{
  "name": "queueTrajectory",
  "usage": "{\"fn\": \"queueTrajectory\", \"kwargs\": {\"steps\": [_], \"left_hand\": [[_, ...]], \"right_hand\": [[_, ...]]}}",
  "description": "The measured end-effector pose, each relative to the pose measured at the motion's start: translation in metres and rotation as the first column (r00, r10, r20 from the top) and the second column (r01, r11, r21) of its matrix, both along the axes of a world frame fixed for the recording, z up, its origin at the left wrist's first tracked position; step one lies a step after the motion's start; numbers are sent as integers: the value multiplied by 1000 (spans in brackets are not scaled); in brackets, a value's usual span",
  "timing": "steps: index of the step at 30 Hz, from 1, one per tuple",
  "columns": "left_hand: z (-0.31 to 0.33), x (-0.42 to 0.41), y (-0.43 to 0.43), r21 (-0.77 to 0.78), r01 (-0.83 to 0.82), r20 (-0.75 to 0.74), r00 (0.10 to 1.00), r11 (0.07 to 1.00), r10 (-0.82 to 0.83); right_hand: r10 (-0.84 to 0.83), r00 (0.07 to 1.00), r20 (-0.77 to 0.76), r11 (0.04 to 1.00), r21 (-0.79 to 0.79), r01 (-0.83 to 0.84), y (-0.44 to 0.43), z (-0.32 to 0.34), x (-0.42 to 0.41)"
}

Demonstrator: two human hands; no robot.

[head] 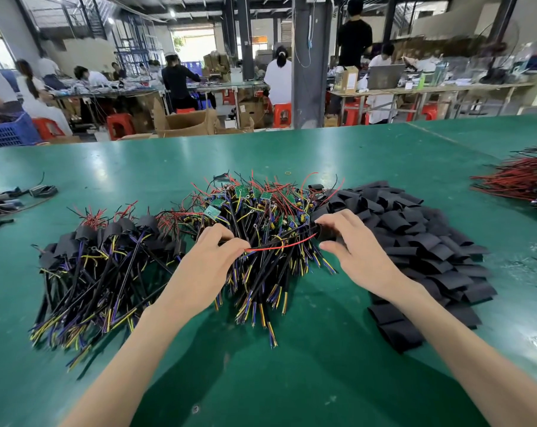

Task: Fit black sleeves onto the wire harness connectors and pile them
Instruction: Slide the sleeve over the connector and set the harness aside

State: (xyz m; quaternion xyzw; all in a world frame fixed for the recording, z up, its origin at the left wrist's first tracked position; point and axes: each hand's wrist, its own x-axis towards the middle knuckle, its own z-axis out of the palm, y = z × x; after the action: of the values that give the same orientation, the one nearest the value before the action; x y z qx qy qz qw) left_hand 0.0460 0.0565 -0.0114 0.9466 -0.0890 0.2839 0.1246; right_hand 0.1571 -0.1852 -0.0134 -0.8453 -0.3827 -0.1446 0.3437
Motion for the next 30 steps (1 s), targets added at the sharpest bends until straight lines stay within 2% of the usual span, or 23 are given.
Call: {"fn": "queueTrajectory", "kwargs": {"steps": [6, 9, 12, 14, 16, 18, 22, 27, 30], "left_hand": [[2, -2, -1, 9, -15, -1, 1000, 1000, 15], [3, -3, -1, 31, -32, 6, 999, 999, 32], [6, -3, -3, 60, -31, 29, 999, 998, 29], [7, -3, -5, 66, -22, 44, 999, 998, 19], [9, -3, -8, -27, -5, 27, 1000, 1000, 5], [11, -3, -13, -189, 43, 28, 999, 981, -38], [9, -2, -22, -395, 115, 24, 993, 911, -115], [5, -2, -29, -567, 52, -76, 990, 822, -115], [4, -1, -34, -647, 41, -117, 981, 762, -152]], "right_hand": [[34, 999, -27, 995, 96, -31, 1, 2, -3], [39, 999, 20, 992, 122, -41, 2, 6, -6], [21, 976, 216, 999, 32, -29, 2, 7, -8], [6, 918, 397, 996, -80, 28, 4, 6, -10], [-41, 842, 538, 981, -140, 137, 7, 4, -13], [-75, 772, 631, 961, -161, 225, 12, 1, -17], [-101, 698, 709, 915, -210, 346, 19, -2, -23], [-135, 698, 704, 889, -225, 400, 22, 1, -27], [-89, 732, 675, 901, -259, 348, 24, 1, -29]]}}
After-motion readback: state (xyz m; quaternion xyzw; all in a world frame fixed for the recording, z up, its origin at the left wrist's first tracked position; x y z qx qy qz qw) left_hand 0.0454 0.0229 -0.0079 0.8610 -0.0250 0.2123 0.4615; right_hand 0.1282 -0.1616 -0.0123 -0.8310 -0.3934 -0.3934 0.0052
